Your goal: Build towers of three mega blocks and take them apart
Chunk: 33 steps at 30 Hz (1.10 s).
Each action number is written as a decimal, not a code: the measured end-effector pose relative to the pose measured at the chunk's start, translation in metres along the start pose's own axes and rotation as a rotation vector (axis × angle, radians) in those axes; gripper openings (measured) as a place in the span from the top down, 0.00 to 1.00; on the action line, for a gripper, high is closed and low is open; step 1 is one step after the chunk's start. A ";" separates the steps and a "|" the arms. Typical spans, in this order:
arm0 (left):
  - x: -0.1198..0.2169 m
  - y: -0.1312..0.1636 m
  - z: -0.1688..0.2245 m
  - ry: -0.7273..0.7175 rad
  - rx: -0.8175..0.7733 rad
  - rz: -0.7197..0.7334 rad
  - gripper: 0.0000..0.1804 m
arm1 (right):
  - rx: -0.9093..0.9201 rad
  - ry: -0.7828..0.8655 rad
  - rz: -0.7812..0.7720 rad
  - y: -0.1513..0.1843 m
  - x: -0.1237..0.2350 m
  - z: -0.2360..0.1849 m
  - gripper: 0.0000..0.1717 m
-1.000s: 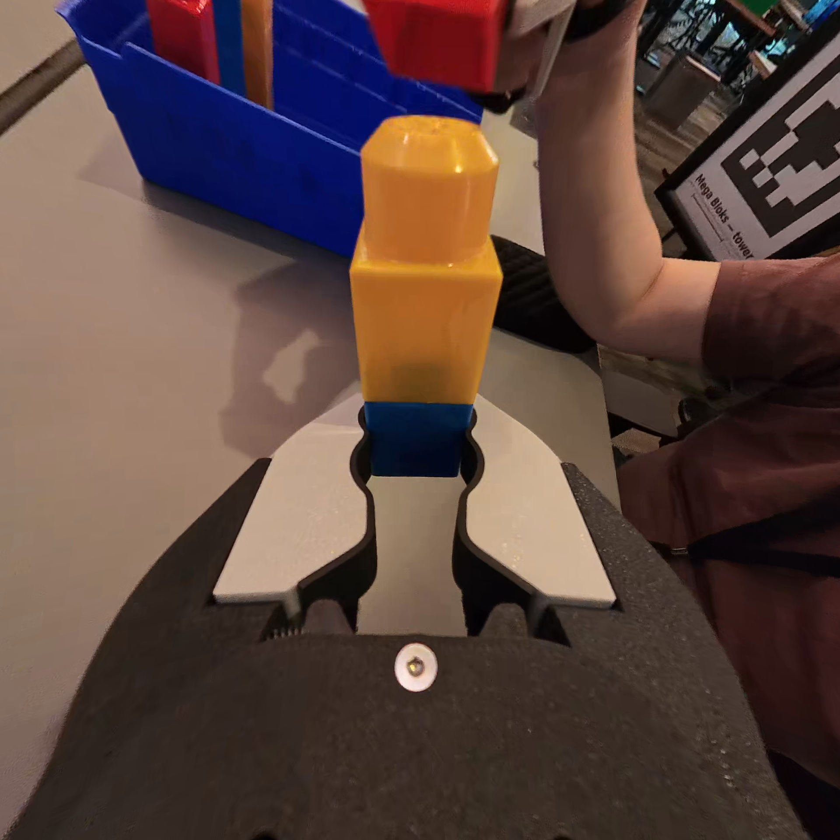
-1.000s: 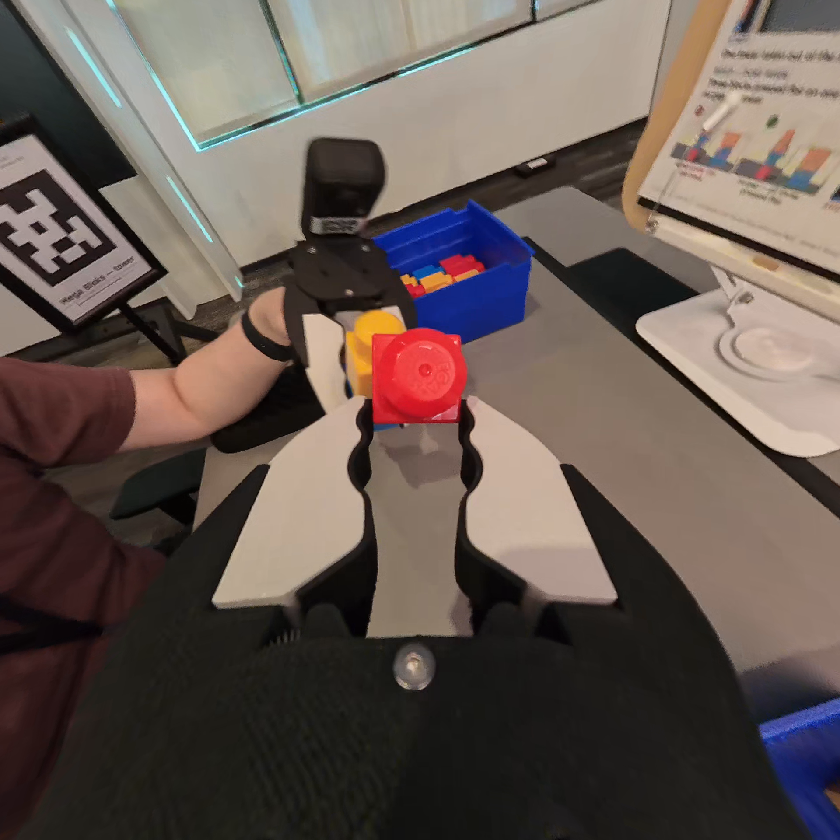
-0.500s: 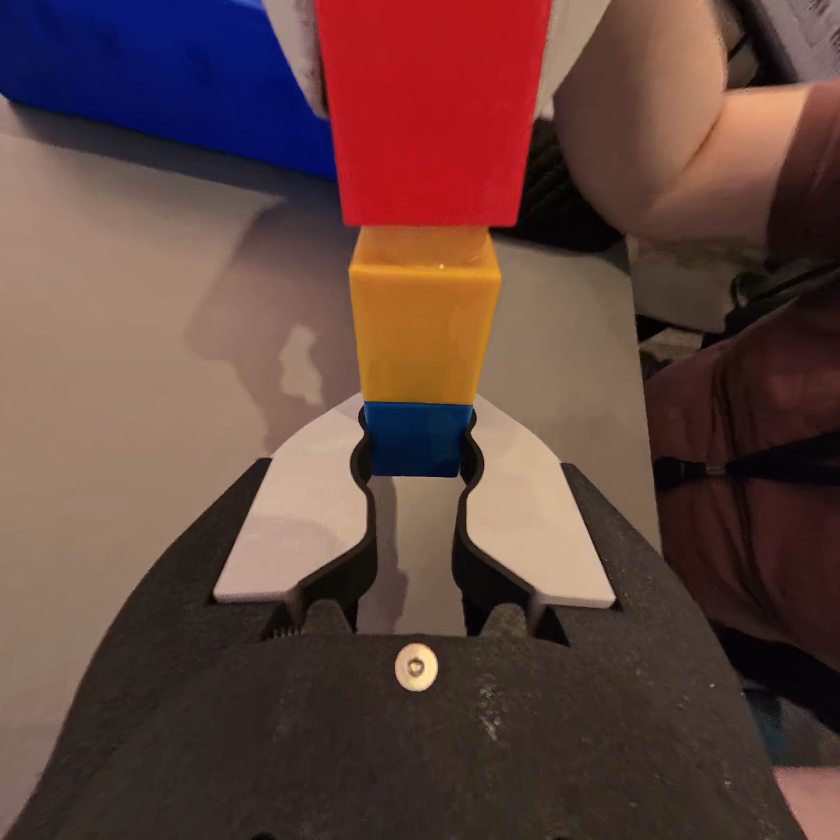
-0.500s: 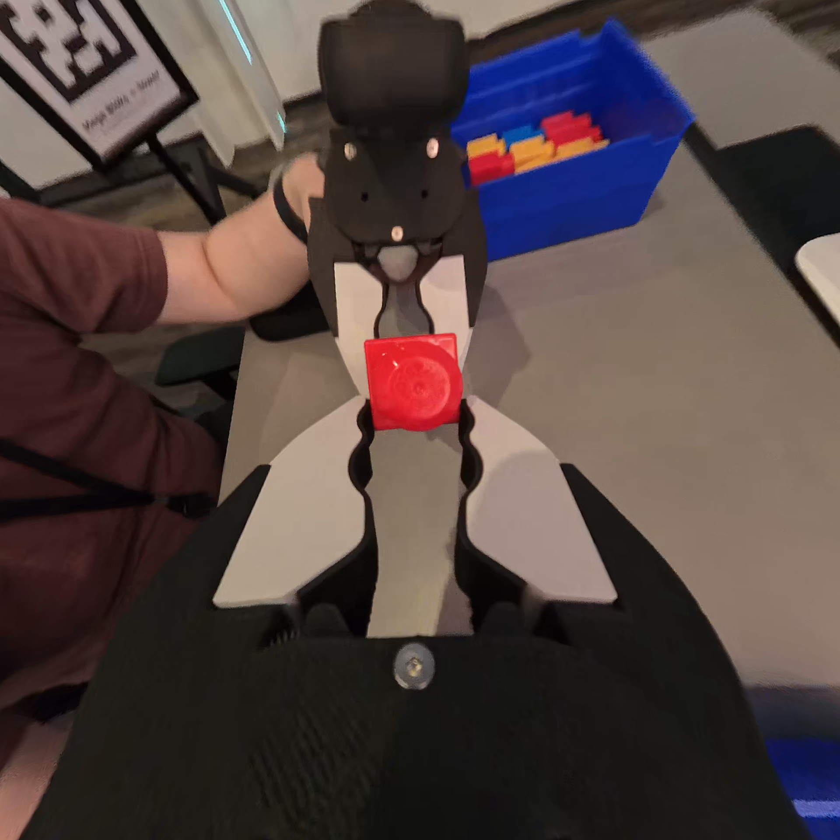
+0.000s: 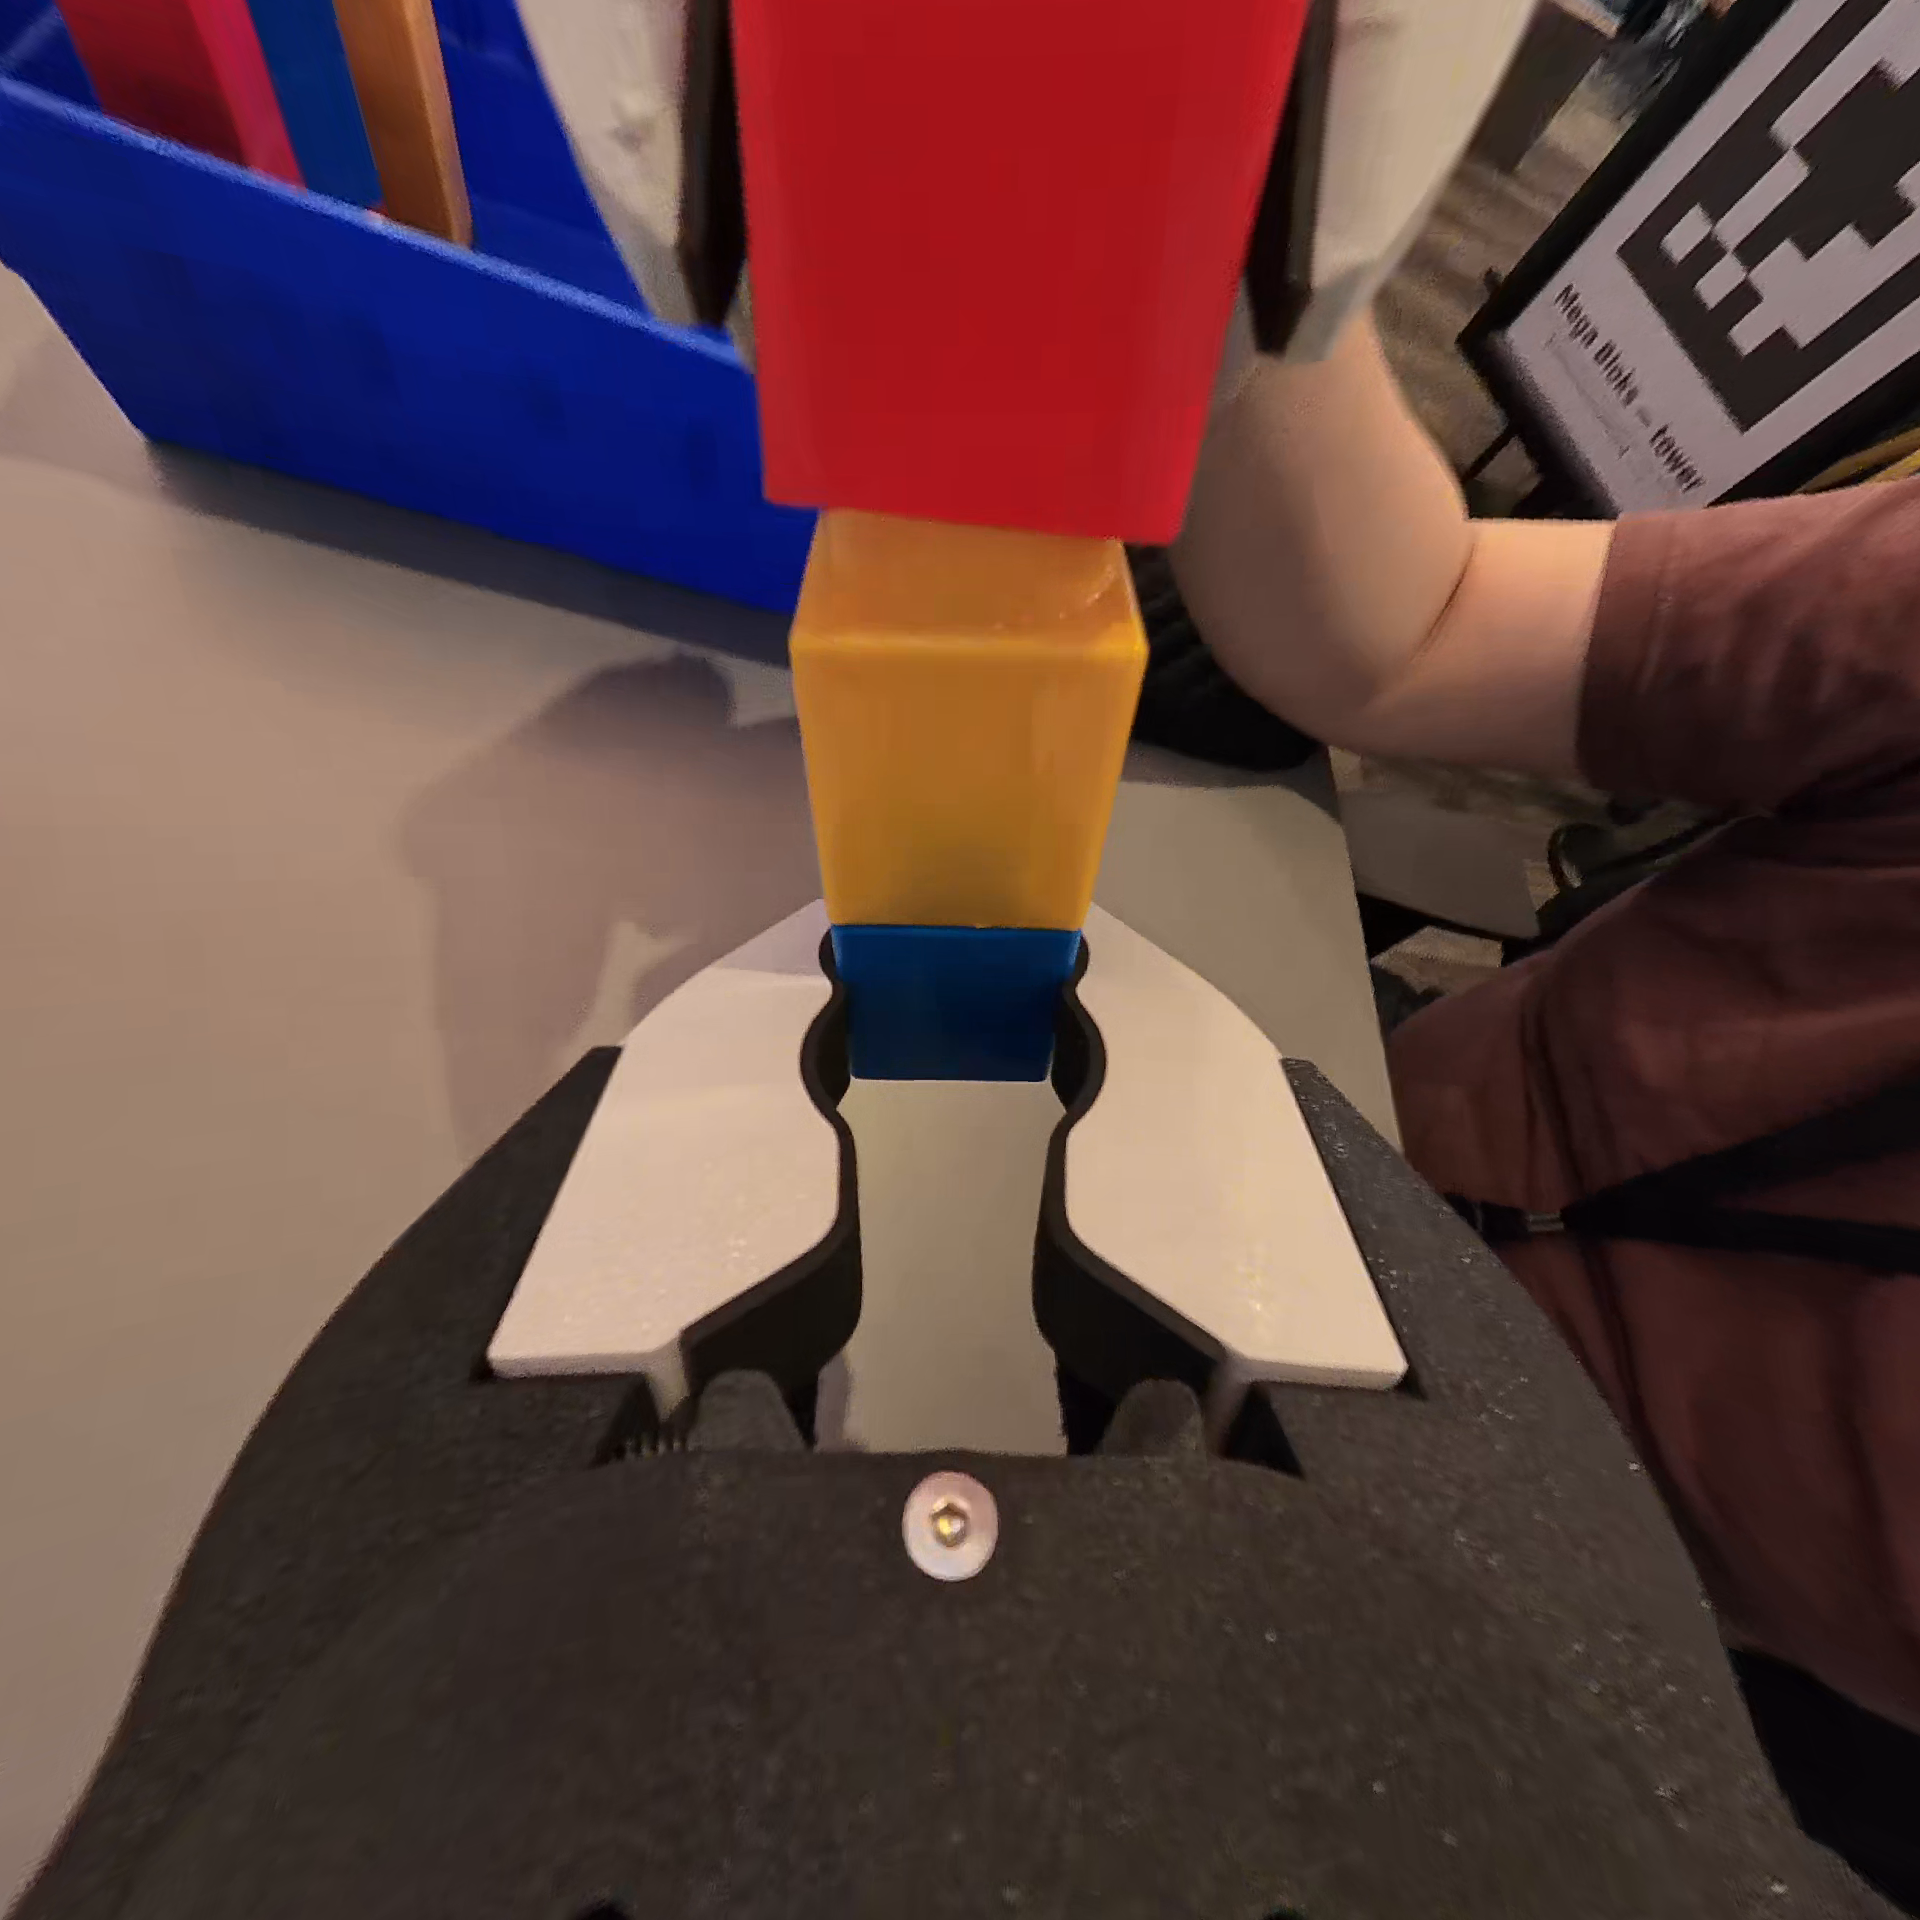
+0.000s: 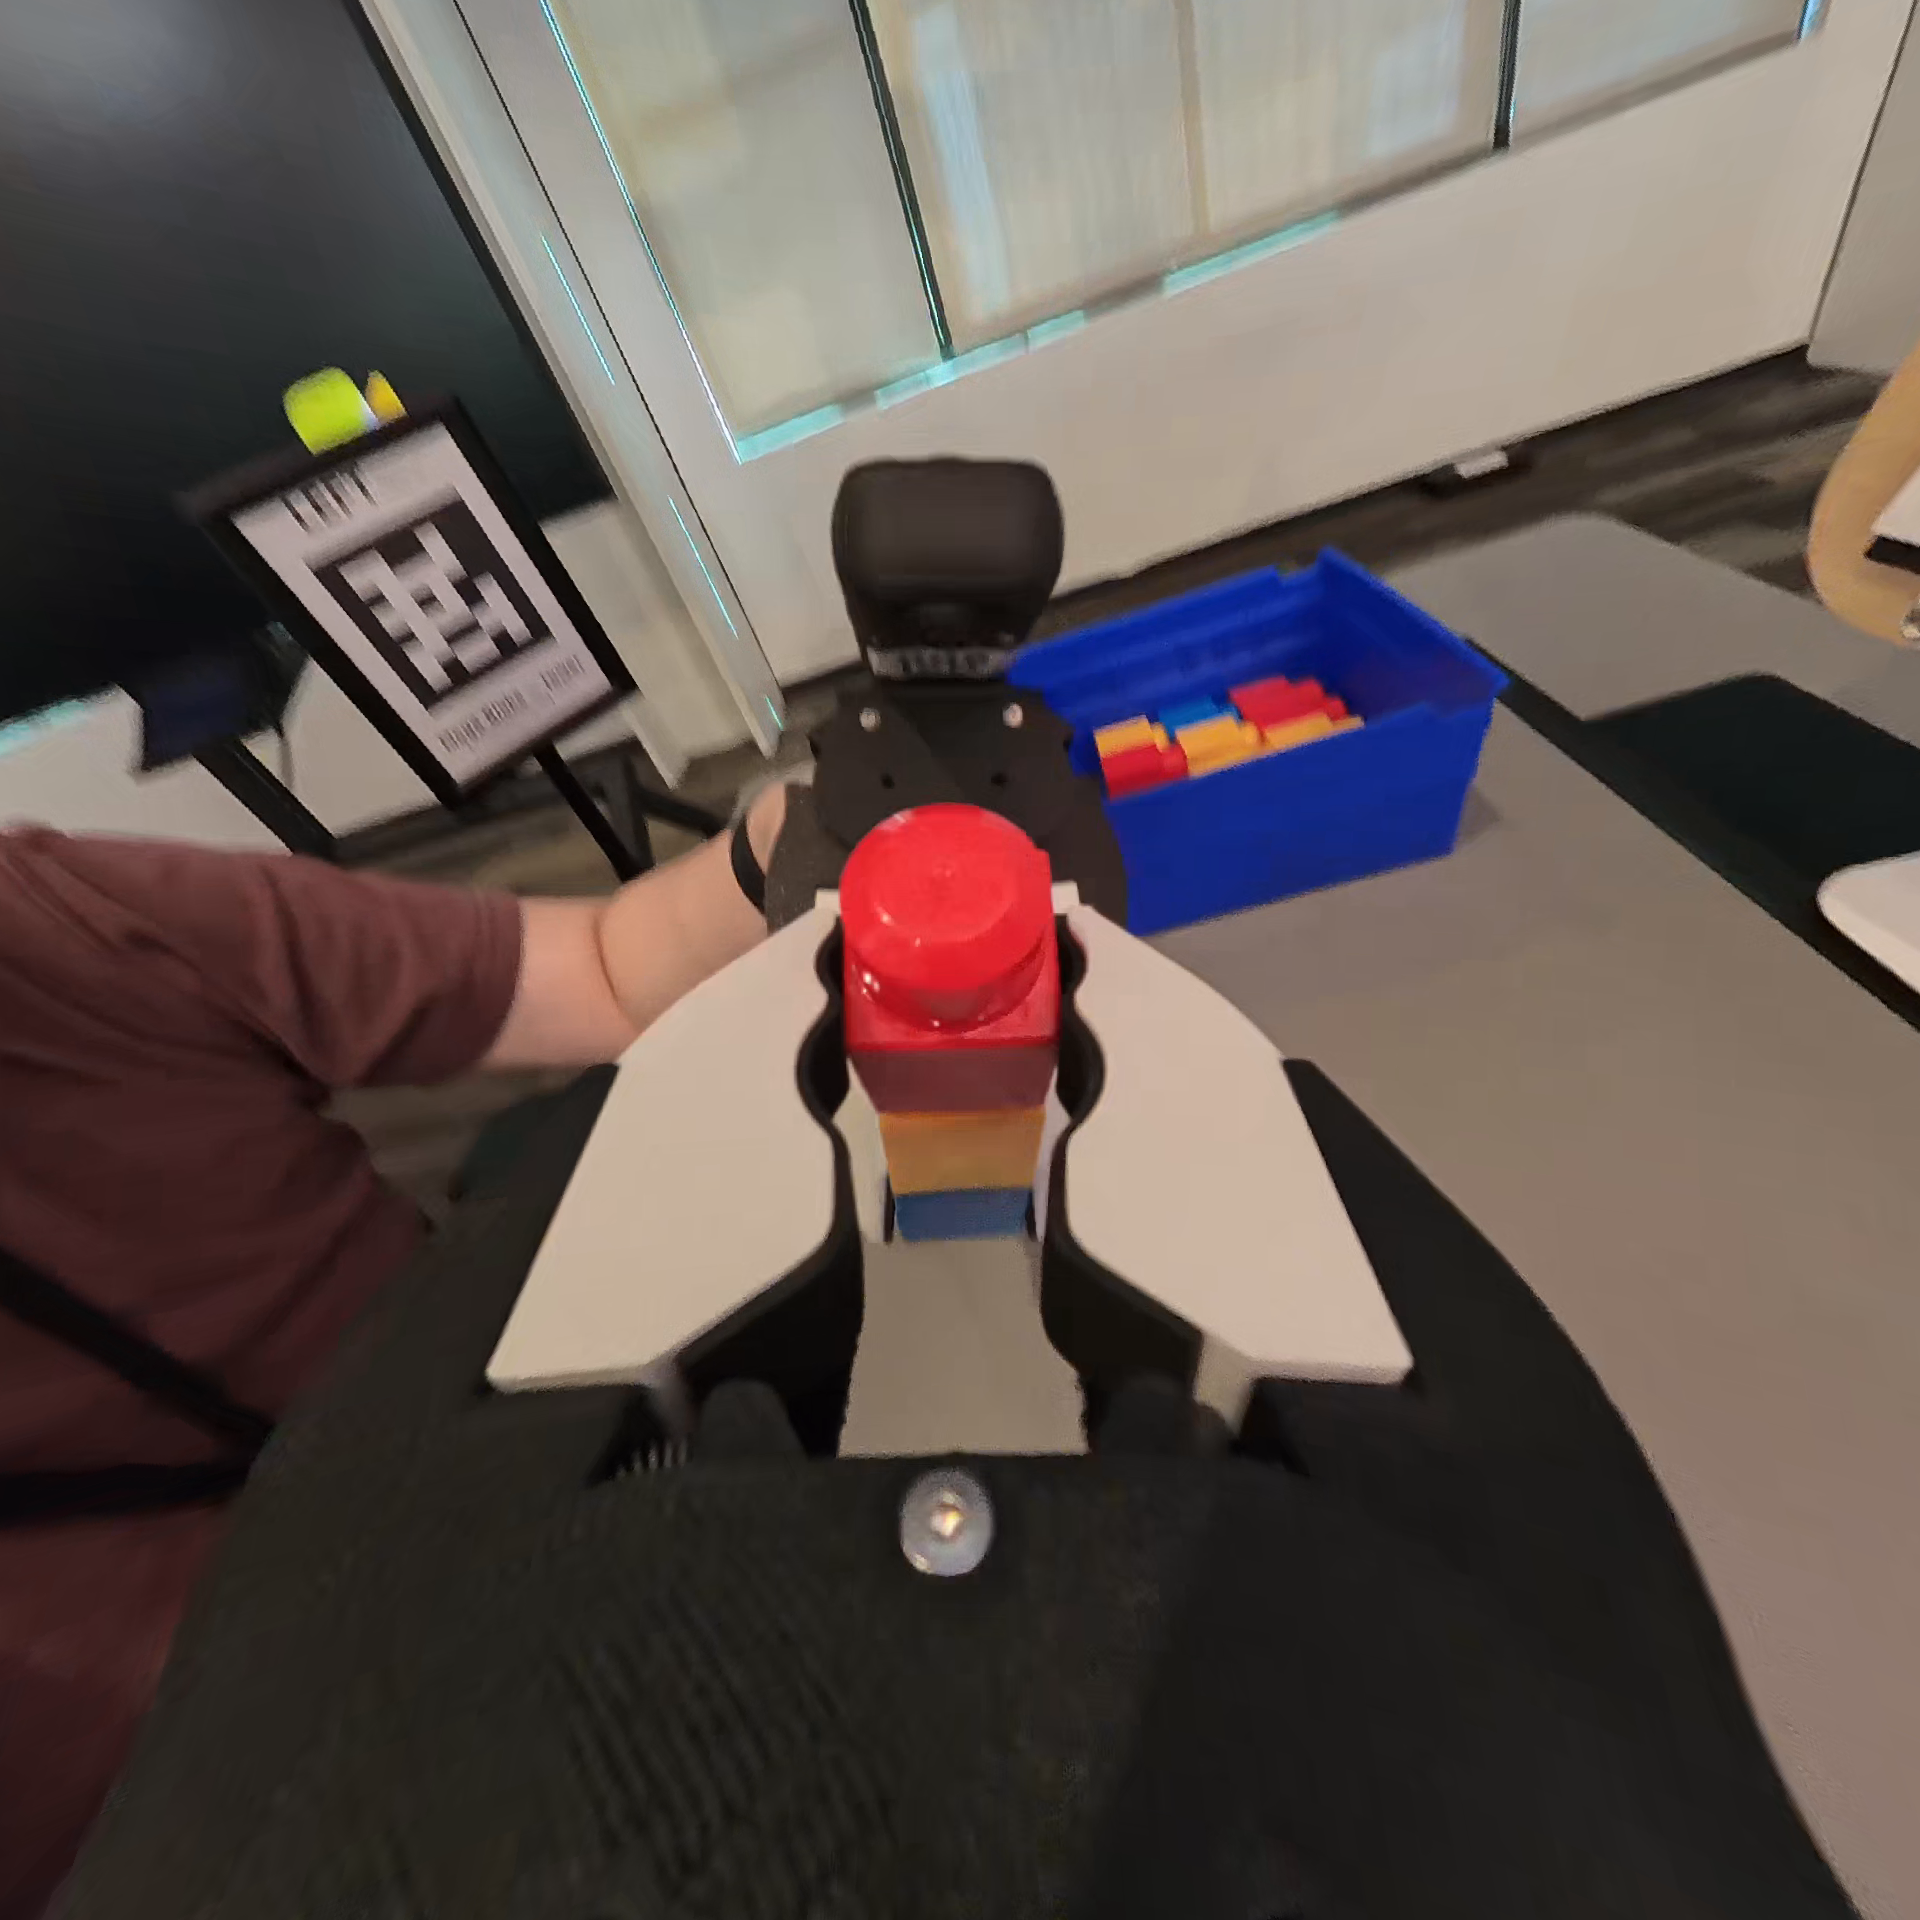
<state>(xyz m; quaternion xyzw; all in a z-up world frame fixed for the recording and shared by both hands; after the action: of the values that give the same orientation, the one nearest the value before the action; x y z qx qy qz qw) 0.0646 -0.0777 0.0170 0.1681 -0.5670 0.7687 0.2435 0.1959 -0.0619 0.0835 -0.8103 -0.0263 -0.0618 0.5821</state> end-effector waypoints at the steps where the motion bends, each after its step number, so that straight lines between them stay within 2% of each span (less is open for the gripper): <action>1: 0.001 -0.002 0.001 0.008 0.008 0.023 0.80 | -0.023 -0.022 0.054 -0.002 -0.001 0.001 0.78; 4: 0.002 -0.004 -0.001 0.012 0.037 0.068 0.80 | -0.044 -0.028 0.149 -0.004 -0.003 0.006 0.78; 11: -0.002 0.000 -0.002 -0.002 0.007 -0.010 0.80 | -0.068 -0.035 0.033 0.003 -0.002 0.007 0.78; 23: -0.005 0.001 -0.010 -0.001 0.032 0.013 0.81 | -0.093 -0.014 0.032 0.008 -0.004 0.016 0.78; 33: -0.009 0.002 -0.008 -0.010 0.002 -0.011 0.81 | -0.048 -0.001 -0.042 0.010 -0.003 0.011 0.78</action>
<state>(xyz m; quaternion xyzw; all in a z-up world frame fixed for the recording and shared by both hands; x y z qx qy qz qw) 0.0708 -0.0718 0.0083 0.1752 -0.5665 0.7670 0.2450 0.1950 -0.0545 0.0702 -0.8234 -0.0420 -0.0741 0.5610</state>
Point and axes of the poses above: each gripper's, where its closed fingertips meet, x back along the fingers, y out of its underside, z = x × y across the jaws, the point moved 8 cm from there along x, back along the fingers, and after that the axes turned 1 degree about -x, right-handed, at the moved point
